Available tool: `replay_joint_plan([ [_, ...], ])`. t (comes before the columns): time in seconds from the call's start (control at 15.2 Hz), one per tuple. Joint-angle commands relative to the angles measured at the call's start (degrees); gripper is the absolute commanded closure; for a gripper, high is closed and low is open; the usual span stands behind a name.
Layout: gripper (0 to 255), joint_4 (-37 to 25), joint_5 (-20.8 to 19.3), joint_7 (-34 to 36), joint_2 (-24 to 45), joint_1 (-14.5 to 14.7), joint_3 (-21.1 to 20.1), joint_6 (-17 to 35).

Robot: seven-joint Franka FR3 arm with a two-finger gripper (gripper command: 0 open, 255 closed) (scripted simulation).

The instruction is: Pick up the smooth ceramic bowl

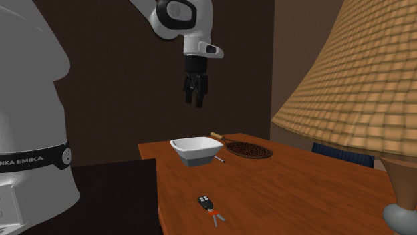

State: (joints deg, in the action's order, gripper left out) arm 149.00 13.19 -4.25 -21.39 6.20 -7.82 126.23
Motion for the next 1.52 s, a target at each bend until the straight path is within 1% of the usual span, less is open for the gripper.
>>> replay_joint_plan([
  [0.0,0,-0.5,1.7,0.4,4.2,1.0,-0.9,3.9],
  [0.46,0,-4.4,7.4,0.3,19.4,4.0,-3.5,15.6],
  [0.73,0,-8.4,10.4,-0.1,28.4,5.5,-5.0,21.1],
  [0.99,0,-13.4,12.6,-0.4,37.2,6.7,-6.5,25.4],
  [1.45,0,-14.2,13.7,-2.5,42.7,6.6,-7.0,30.1],
])
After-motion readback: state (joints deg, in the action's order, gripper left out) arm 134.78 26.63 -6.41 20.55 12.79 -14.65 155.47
